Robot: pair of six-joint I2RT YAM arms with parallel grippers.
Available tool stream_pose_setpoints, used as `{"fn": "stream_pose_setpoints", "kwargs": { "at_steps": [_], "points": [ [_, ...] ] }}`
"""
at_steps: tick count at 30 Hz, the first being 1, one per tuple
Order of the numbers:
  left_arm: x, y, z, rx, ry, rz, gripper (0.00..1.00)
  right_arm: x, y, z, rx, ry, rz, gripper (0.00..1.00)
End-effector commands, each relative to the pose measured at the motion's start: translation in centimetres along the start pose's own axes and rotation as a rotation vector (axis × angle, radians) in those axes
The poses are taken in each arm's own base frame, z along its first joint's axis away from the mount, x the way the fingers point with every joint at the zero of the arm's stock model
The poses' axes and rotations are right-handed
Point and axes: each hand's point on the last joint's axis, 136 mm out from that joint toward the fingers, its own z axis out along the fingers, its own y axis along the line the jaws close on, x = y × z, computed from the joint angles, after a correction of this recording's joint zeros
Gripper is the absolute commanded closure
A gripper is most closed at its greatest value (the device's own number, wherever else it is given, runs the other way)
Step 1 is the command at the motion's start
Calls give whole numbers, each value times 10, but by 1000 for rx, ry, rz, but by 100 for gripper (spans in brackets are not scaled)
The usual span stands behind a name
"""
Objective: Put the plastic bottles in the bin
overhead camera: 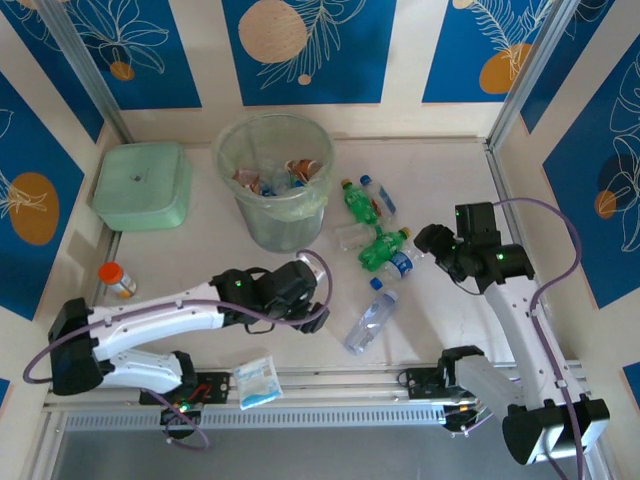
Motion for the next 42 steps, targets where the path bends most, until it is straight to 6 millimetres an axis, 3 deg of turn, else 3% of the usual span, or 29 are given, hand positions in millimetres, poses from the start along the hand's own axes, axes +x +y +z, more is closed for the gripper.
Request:
{"fn": "stream_pose_setpoints", "kwargs": {
  "at_steps": [1, 9, 18, 22, 33, 42],
  "points": [
    [-17, -24, 2, 39, -36, 60, 10, 6, -7, 3, 15, 22, 26, 26],
    [-20, -73, 39, 105, 29, 162, 7, 7, -14, 6, 36, 26, 41, 26],
    [-20, -109, 77, 137, 112, 262, 2, 12, -33, 15, 67, 54, 98, 27],
    [-17, -115, 93, 116, 157, 300, 0, 11, -37, 16, 66, 57, 113, 27],
    [4, -111, 130, 43, 289, 312, 11, 10, -42, 17, 47, 63, 134, 27],
    [11, -109, 140, 27, 313, 305, 17, 10, -43, 17, 41, 65, 139, 27]
  ]
}}
